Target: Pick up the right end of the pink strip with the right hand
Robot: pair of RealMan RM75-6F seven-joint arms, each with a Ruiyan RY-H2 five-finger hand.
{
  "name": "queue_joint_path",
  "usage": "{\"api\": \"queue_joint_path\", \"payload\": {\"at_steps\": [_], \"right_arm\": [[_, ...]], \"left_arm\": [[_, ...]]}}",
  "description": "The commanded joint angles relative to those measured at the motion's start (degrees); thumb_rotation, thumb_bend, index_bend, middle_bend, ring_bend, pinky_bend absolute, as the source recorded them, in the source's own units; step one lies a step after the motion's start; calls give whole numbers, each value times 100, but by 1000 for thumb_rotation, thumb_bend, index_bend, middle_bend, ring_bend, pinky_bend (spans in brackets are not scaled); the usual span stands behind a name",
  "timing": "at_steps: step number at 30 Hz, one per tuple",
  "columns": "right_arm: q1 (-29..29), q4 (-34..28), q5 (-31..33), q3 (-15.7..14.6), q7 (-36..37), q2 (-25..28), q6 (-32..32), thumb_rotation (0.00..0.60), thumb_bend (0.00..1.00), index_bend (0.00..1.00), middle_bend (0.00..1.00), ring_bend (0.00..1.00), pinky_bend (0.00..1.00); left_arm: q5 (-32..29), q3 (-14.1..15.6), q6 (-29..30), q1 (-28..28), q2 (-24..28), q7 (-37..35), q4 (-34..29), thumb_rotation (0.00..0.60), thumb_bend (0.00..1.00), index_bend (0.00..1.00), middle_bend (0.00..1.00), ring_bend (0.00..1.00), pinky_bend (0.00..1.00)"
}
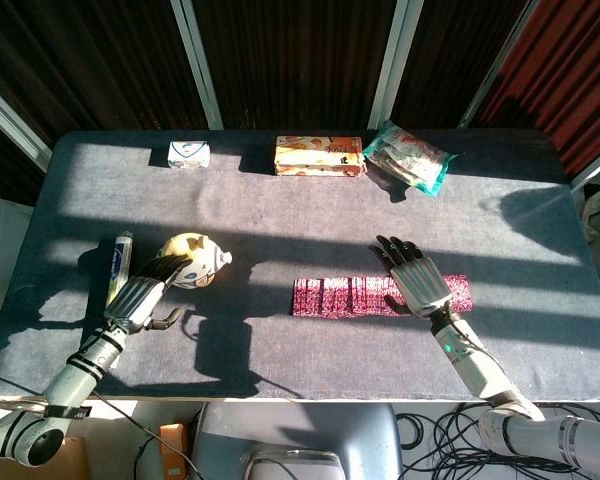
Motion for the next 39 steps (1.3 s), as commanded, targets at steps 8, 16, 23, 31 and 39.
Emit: {"api": "queue_joint_path", "payload": {"at_steps": [8,16,23,31,39], "right_arm": [[-80,-207,-78,-126,-93,208,301,600,267,0,0,0,122],[-627,-251,-533,-593,-39,780,888,600,266,0,26,41,306],[-769,322,-84,-747,27,948,550,600,267,3,568,645,831],[-435,984,510,-963,-559,523,-381,600,414,39,762,838,989],[-305,1247,1018,-1091,-1061,214,-592,600,636,121,881,946,1000]], "left_arm": [[144,157,411,186,180,287,-413,600,404,0,66,28,61],[1250,976,2143,1341,604,676,-576,600,392,0,64,28,61],[1839,1603,3694,2609,295,746,341,600,383,0,63,28,58],[1730,1732,3853,3084,112,291,744,600,372,0,64,31,59],[1790,1669,4003,3308,-9,274,942,600,374,0,66,32,59]]}}
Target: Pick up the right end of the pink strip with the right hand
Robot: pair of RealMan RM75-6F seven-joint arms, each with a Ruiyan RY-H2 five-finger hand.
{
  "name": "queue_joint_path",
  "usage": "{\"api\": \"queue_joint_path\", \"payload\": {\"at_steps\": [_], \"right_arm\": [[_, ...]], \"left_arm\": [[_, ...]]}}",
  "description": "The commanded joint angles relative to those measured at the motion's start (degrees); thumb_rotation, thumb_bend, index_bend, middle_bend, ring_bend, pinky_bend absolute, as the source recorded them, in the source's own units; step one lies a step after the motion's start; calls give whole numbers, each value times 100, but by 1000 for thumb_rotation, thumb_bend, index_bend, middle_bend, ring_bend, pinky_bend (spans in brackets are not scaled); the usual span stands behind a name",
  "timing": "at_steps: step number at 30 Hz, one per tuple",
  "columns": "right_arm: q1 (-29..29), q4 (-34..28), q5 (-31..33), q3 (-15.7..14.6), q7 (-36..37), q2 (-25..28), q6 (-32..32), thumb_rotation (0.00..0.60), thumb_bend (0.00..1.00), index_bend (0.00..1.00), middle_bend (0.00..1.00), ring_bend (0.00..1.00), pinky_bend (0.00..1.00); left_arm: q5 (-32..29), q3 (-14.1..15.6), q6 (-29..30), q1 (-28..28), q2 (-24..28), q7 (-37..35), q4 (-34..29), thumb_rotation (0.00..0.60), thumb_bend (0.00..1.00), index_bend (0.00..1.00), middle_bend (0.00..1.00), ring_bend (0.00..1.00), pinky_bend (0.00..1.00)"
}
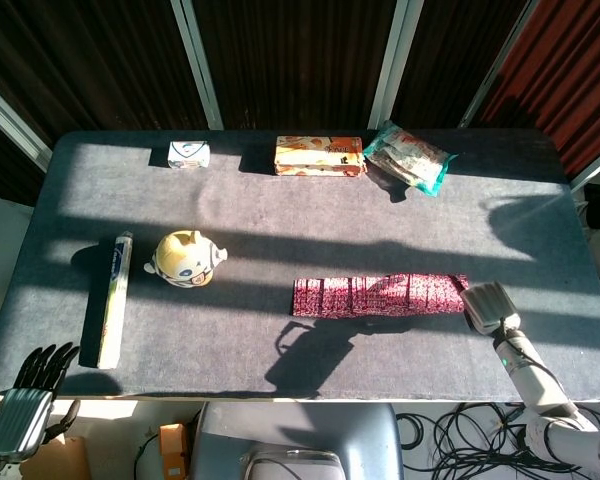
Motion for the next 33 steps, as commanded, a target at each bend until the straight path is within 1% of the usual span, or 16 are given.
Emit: {"api": "queue_joint_path", "payload": {"at_steps": [1,6,9,13,25,33], "right_arm": [[44,61,104,-69,-117,-78,-41,600,650,129,884,948,1000],[45,46,342,-175,-402,-114,22,600,677,177,887,951,1000],[86,113,554,-218,-574,-199,-17,600,678,183,888,951,1000],[129,207,710,-243,-627,-310,-77,600,678,188,888,951,1000],[65,296,807,-400,-694,-379,38,600,679,206,888,951,1000],[-240,219,764,-659,-687,-189,359,600,680,222,888,951,1000]], "left_arm": [[2,-32,-7,35,12,-8,1,600,374,0,66,33,59],[14,-60,-126,32,87,-22,-43,600,372,0,67,32,58],[5,-82,-218,19,120,7,-83,600,372,0,67,32,58],[9,-92,-316,13,159,19,-119,600,372,0,68,33,58],[43,-130,-398,33,218,56,-185,600,374,0,72,35,58],[15,-175,-445,69,242,80,-205,600,373,0,73,37,59]]}}
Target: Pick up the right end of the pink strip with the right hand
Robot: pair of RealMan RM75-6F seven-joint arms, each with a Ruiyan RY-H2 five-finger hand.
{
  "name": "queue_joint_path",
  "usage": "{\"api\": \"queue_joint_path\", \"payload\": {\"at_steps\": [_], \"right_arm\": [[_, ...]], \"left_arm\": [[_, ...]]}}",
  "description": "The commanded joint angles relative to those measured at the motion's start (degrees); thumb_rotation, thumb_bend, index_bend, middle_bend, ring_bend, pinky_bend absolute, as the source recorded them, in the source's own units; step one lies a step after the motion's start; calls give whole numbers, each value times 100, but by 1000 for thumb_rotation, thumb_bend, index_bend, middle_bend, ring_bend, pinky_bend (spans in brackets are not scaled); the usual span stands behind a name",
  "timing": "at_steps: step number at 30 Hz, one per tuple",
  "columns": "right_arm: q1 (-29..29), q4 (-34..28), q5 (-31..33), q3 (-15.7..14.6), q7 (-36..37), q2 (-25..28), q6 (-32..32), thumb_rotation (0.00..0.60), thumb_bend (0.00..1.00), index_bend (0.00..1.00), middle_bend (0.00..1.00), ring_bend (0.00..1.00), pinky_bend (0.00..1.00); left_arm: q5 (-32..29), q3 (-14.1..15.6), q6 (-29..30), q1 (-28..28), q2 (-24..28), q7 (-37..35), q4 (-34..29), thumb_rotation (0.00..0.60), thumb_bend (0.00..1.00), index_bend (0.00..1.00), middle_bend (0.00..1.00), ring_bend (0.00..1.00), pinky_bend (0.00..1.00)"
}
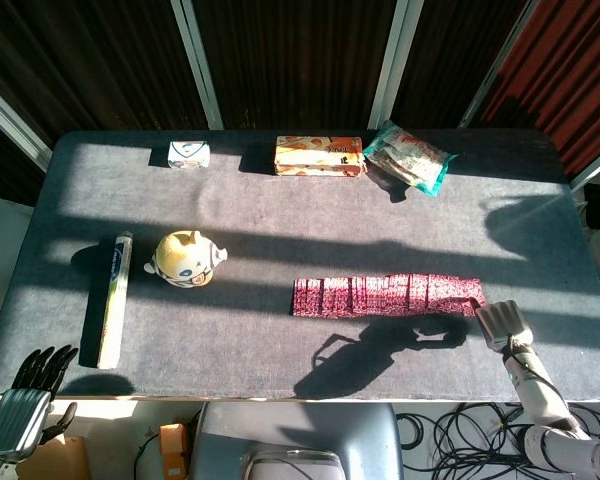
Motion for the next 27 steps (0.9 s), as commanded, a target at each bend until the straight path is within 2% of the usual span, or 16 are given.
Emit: {"api": "queue_joint_path", "payload": {"at_steps": [1,6,11,18,27], "right_arm": [[-239,-21,-59,-205,39,114,180,600,680,226,888,951,1000],[-590,-48,-499,-390,386,282,492,600,681,239,888,951,1000],[-784,-162,-815,-396,657,463,729,600,682,250,888,951,1000],[-616,-341,-1282,-3,1018,565,806,600,682,238,888,952,1000],[-79,-421,-797,418,407,240,264,600,682,220,888,951,1000]], "left_arm": [[-27,-14,-8,18,19,17,-22,600,372,0,73,37,59],[-38,-66,9,43,45,99,-79,600,373,0,75,41,59],[-23,-84,-27,43,53,149,-125,600,372,0,76,42,59],[-41,-158,-95,9,56,258,-203,600,373,0,76,43,59],[-122,-204,-161,26,71,294,-228,600,373,0,77,43,59]]}}
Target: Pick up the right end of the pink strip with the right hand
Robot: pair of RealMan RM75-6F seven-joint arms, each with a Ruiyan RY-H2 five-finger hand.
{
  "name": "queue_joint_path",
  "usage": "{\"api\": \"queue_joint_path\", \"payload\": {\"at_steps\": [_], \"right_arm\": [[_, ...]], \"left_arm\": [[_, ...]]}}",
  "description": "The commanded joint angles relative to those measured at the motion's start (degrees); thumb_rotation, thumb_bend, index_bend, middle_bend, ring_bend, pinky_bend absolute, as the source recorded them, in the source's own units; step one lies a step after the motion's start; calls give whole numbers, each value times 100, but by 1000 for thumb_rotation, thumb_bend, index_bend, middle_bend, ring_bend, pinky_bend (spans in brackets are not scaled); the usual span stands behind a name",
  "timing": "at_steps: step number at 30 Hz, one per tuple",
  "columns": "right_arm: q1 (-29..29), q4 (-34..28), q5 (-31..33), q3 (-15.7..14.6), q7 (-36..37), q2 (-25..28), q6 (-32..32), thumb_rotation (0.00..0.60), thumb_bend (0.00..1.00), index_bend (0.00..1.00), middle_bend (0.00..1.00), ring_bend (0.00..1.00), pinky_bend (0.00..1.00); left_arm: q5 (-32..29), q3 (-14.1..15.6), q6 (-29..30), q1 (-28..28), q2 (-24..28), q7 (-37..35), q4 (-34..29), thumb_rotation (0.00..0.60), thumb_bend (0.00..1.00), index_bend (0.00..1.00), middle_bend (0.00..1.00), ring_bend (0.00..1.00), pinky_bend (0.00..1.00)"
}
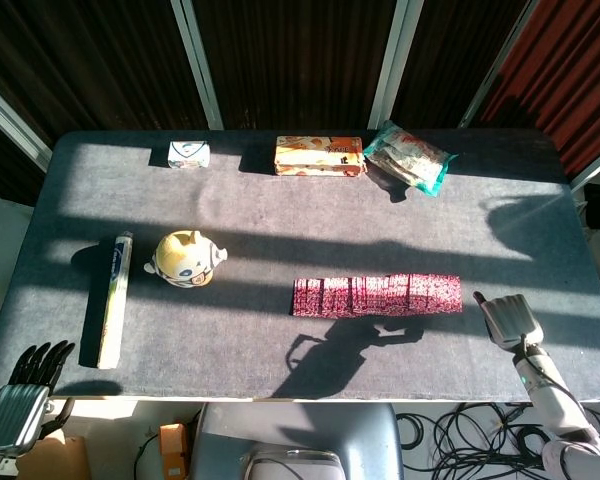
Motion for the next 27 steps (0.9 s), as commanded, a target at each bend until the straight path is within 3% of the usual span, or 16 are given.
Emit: {"api": "queue_joint_path", "payload": {"at_steps": [1,17,27], "right_arm": [[182,9,268,110,-290,-179,-190,600,682,219,888,952,1000],[479,306,885,140,-731,-599,-478,600,682,207,888,951,1000],[668,801,1305,211,-692,-756,-788,600,682,207,888,951,1000]], "left_arm": [[-3,-1,-5,6,7,-1,1,600,373,0,77,43,59],[10,-32,-82,-3,-22,49,10,600,387,0,79,43,59],[-79,-74,-195,-31,-16,118,-46,600,387,0,79,43,59]]}}
